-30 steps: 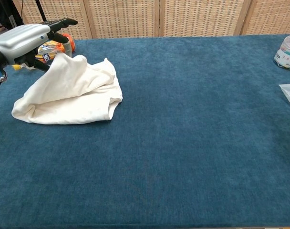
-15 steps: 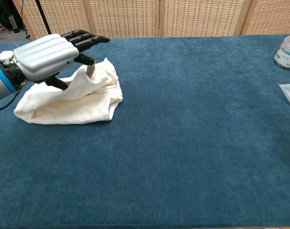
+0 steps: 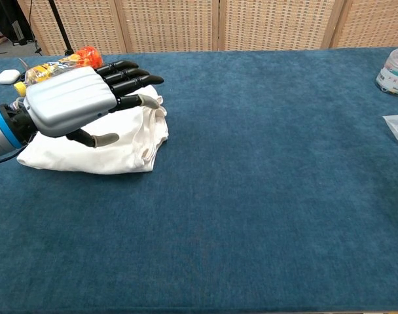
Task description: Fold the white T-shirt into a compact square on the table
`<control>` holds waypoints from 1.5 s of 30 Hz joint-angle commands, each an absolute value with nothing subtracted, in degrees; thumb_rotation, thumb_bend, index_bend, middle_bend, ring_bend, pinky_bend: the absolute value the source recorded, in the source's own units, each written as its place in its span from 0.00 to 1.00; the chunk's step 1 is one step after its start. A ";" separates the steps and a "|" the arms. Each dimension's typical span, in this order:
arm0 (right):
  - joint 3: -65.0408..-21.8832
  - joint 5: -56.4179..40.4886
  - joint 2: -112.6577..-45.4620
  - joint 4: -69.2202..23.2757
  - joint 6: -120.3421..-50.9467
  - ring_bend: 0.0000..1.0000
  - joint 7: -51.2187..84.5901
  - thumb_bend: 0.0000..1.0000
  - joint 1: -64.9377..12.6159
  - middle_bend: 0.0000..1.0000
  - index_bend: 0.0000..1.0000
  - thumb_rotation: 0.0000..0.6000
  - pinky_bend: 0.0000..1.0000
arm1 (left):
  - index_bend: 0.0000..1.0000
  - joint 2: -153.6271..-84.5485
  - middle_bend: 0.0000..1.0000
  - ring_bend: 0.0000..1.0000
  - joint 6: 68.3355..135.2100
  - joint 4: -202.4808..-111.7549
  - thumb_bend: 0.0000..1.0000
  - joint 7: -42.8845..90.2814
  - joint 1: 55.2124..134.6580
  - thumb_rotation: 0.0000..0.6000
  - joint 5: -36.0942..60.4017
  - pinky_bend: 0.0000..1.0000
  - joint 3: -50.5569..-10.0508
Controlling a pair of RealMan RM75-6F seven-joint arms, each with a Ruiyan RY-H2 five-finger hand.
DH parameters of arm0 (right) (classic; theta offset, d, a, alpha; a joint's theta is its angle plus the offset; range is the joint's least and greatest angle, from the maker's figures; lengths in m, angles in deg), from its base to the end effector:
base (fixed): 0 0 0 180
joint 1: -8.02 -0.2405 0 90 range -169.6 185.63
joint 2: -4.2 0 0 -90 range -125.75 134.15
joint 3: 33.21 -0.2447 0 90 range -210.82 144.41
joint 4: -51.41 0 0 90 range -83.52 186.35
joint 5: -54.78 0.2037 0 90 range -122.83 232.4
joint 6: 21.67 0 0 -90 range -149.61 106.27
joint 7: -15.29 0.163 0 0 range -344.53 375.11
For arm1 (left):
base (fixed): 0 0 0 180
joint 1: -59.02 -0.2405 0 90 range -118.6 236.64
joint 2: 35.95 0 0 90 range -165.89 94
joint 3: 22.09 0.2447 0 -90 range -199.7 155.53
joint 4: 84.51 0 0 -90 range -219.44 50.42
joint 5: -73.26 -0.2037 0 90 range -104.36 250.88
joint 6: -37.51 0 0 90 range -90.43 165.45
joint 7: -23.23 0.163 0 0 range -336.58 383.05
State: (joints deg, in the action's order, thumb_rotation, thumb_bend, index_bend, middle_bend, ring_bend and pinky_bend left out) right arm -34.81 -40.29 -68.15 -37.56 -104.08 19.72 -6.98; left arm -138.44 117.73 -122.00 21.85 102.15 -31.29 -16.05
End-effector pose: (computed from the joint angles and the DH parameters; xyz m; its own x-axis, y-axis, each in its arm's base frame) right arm -0.2372 -0.2366 0.1011 0.2756 -0.0404 0.9604 -0.9120 -0.3267 0.2479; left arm -0.1647 0.3412 -0.0306 0.6344 -0.2778 0.7214 0.3255 -0.7504 -0.5753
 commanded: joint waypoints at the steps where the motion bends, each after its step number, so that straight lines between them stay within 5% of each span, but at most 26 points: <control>1: -34.81 -40.28 -68.14 -37.59 -104.05 0.00 19.67 0.00 -6.99 0.00 0.00 1.00 0.00 | 0.00 -139.47 0.00 0.00 119.29 -122.85 0.24 18.55 101.44 1.00 -28.89 0.00 -18.37; 10: -34.76 -40.35 -68.05 -37.82 -104.00 0.00 19.69 0.00 -6.97 0.00 0.00 1.00 0.00 | 0.00 -139.23 0.00 0.00 118.30 -126.97 0.18 15.38 101.06 1.00 -23.32 0.00 -23.12; 17: -34.73 -40.36 -68.05 -37.86 -103.77 0.00 19.64 0.00 -7.07 0.00 0.00 1.00 0.00 | 0.00 -139.29 0.00 0.00 109.73 -128.16 0.18 15.05 102.36 1.00 -17.17 0.00 -26.67; 45: -35.39 -38.65 -67.41 -37.10 -102.74 0.00 22.29 0.00 -7.38 0.00 0.00 1.00 0.00 | 0.00 -153.62 0.00 0.00 98.03 -115.41 0.20 19.70 110.04 1.00 -11.34 0.00 -31.01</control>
State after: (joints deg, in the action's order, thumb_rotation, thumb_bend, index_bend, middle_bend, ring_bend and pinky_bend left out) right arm -35.39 -38.64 -67.42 -37.09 -102.75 22.28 -7.39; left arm -153.49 98.08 -115.56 19.57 109.95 -11.44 -30.93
